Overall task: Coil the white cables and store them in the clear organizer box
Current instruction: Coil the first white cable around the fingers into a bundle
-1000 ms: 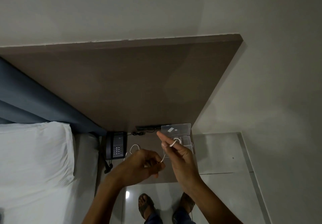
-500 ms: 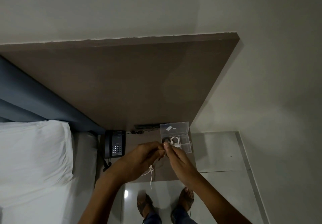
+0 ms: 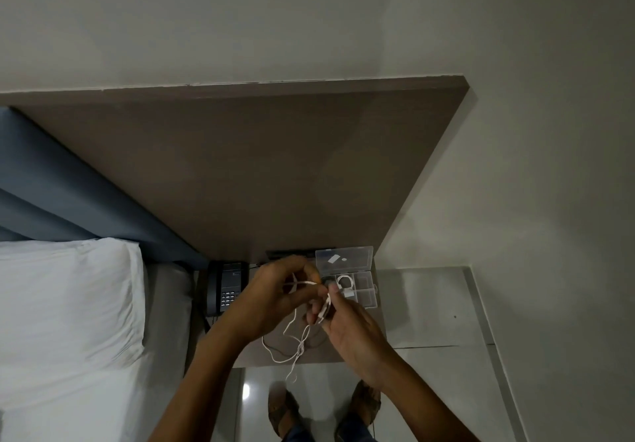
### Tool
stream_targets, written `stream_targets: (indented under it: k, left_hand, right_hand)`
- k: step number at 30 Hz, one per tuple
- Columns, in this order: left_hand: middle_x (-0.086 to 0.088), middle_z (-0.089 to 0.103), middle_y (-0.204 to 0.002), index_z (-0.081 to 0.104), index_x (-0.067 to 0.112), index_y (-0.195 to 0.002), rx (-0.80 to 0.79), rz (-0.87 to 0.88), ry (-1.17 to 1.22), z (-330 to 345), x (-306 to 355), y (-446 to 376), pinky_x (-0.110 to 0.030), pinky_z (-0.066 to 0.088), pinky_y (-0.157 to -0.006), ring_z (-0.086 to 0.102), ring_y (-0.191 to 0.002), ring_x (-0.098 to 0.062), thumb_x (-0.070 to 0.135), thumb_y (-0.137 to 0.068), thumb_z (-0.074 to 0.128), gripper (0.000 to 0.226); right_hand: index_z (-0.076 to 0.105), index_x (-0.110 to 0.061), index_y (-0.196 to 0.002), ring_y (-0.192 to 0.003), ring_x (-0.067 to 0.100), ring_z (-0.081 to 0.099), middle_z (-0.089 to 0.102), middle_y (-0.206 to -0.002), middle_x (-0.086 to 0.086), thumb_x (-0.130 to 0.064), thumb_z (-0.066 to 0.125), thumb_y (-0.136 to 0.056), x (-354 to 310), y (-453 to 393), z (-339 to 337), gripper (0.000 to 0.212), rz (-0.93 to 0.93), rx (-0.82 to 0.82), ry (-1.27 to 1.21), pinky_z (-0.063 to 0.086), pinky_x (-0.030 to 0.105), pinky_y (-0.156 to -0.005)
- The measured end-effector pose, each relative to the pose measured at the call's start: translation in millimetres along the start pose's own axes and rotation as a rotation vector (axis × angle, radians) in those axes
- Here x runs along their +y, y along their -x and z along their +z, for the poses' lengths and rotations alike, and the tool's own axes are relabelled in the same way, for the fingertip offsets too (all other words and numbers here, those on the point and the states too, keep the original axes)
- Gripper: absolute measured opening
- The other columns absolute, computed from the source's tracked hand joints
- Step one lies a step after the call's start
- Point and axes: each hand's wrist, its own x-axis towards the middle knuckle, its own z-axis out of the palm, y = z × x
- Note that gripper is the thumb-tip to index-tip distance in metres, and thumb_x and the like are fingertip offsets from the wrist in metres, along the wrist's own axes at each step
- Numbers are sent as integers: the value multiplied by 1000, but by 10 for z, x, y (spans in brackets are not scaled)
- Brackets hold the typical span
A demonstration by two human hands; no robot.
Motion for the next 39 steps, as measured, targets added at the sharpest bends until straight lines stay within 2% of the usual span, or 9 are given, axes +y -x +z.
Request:
stream_targets:
  k: [6, 10, 16, 19, 21, 24, 29, 35, 39]
  left_hand:
    - [-1, 71, -101, 79, 13, -110, 117, -25, 218, -42, 16, -61, -18, 57, -76, 72, -92, -12, 27, -96, 66, 24]
    - [-9, 69, -92, 81, 14, -109, 221, -25, 205, -67, 3, -53, -34, 55, -74, 68, -84, -22, 16, -98, 66, 19]
    - [-20, 70, -89, 83, 12, -99, 308, -23, 249, -197, -29, -30, -55, 55, -78, 69, -86, -41, 31, -91, 69, 26]
    - [-7, 70, -86, 83, 16, -103, 227, -14, 190, -163, -42, 6, -40, 58, -75, 71, -81, -20, 31, -94, 66, 25]
    - [6, 68, -82, 82, 19, -104, 202, 23, 130, -148, -58, 35, -24, 52, -72, 65, -76, -2, 27, -98, 65, 19]
    - [3, 70, -83, 81, 17, -102, 191, 24, 83, -214, -97, 62, -24, 52, -72, 65, -75, -4, 20, -102, 65, 16]
    - [-7, 70, -87, 75, 8, -97, 40, 96, -20, -302, -174, 121, -39, 54, -78, 66, -80, -22, 22, -107, 58, 25]
    - [7, 70, -90, 73, 21, -96, 17, 83, -26, -493, -293, 146, -18, 49, -76, 66, -86, -9, 35, -104, 62, 20]
    - [8, 68, -97, 70, 27, -97, -9, 142, -1, -630, -243, 63, -27, 55, -83, 69, -94, -15, 44, -104, 59, 22]
  right_hand:
    - [72, -8, -93, -103, 24, 73, 71, -95, 11, -34, 68, -105, -398, 22, 175, 29, -38, -117, -460, 48, 45, -116]
    - [73, -4, -96, -131, 35, 67, 74, -125, 24, -24, 65, -105, -605, 40, 338, 23, -78, -143, -599, 51, 46, -114]
    - [77, 0, -105, -120, 32, 74, 75, -124, 23, -19, 69, -102, -684, 40, 463, 20, -69, -135, -743, 56, 45, -109]
    - [81, 0, -111, -122, 30, 74, 73, -133, 21, -15, 79, -94, -742, -6, 556, 22, -114, -93, -810, 57, 46, -109]
    - [78, -1, -122, -128, 31, 70, 67, -143, 20, -20, 66, -101, -771, -64, 631, 31, -165, -35, -811, 55, 45, -110]
    - [74, -4, -130, -138, 26, 62, 61, -152, 16, -27, 48, -109, -797, -134, 805, 40, -234, 71, -722, 46, 42, -121]
    - [68, -7, -136, -143, 24, 58, 60, -154, 15, -20, 43, -111, -808, -214, 970, 38, -343, 121, -540, 32, 40, -125]
    - [62, -17, -143, -144, 8, 55, 67, -147, -7, -20, 40, -115, -685, -232, 935, 36, -511, 233, 339, 37, 33, -121]
    - [68, -29, -130, -129, 5, 64, 74, -127, -14, -23, 45, -114, -620, -221, 833, 29, -412, 202, 625, 50, 29, -112]
